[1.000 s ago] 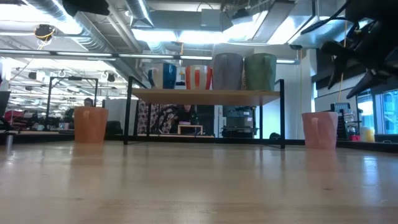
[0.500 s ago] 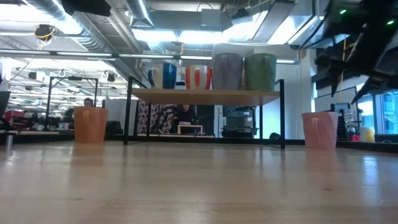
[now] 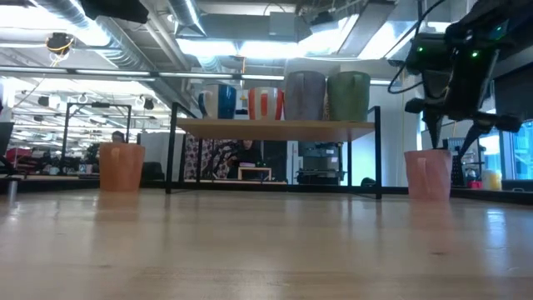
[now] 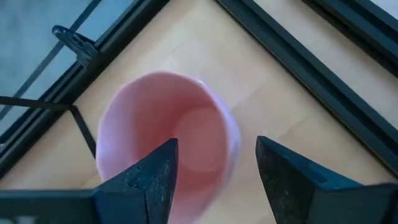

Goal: Place coffee mugs
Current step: Move the pink mug to the center

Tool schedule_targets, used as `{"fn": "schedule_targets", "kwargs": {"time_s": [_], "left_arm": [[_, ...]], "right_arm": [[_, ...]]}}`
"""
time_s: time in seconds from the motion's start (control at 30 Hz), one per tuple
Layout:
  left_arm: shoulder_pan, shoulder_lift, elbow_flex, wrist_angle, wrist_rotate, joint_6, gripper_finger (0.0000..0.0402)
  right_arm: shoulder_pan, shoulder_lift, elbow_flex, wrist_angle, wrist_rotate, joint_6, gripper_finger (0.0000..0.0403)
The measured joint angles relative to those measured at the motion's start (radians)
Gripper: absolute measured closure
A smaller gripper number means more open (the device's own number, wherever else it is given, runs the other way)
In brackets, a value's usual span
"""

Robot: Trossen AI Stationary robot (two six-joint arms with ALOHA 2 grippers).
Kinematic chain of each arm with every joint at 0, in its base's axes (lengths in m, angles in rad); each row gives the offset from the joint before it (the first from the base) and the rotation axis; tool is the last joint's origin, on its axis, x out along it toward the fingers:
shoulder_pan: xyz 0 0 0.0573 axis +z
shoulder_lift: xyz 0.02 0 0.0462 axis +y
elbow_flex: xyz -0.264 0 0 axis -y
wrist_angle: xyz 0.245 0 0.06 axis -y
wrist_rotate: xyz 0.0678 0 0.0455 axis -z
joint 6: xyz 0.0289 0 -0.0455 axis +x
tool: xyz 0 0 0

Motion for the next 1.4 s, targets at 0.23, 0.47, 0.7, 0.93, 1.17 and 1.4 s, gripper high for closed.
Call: {"fn": "schedule_targets", "kwargs": {"time_s": [0.23, 0.47, 0.7, 0.93, 1.17, 1.4], "left_arm": [[0.0, 0.0, 0.0, -0.003, -0.005, 0.0, 0.0287], [0.0, 0.0, 0.0, -0.011, 0.0, 0.0, 0.0287], [0.0, 0.0, 0.0, -0.011, 0.001, 0.0, 0.0287], [0.0, 0.0, 0.0, -0.01, 0.002, 0.0, 0.0287], [0.0, 0.0, 0.0, -0.01, 0.003, 0.0, 0.0287], [0.0, 0.0, 0.0, -0.01, 0.003, 0.0, 0.0287]], "right_arm": [[-0.099, 0.108, 0.0, 0.085, -0.088, -0.115, 0.022], [-0.104, 0.15, 0.0, 0.082, -0.087, -0.15, 0.0299], [-0.102, 0.149, 0.001, 0.064, -0.078, -0.253, 0.0385], [-0.097, 0.081, 0.0, -0.004, -0.076, -0.327, 0.0383], [0.037, -0.038, 0.0, -0.074, -0.1, -0.413, 0.0394], [0.261, -0.067, 0.0, -0.078, -0.148, -0.411, 0.0397]]}}
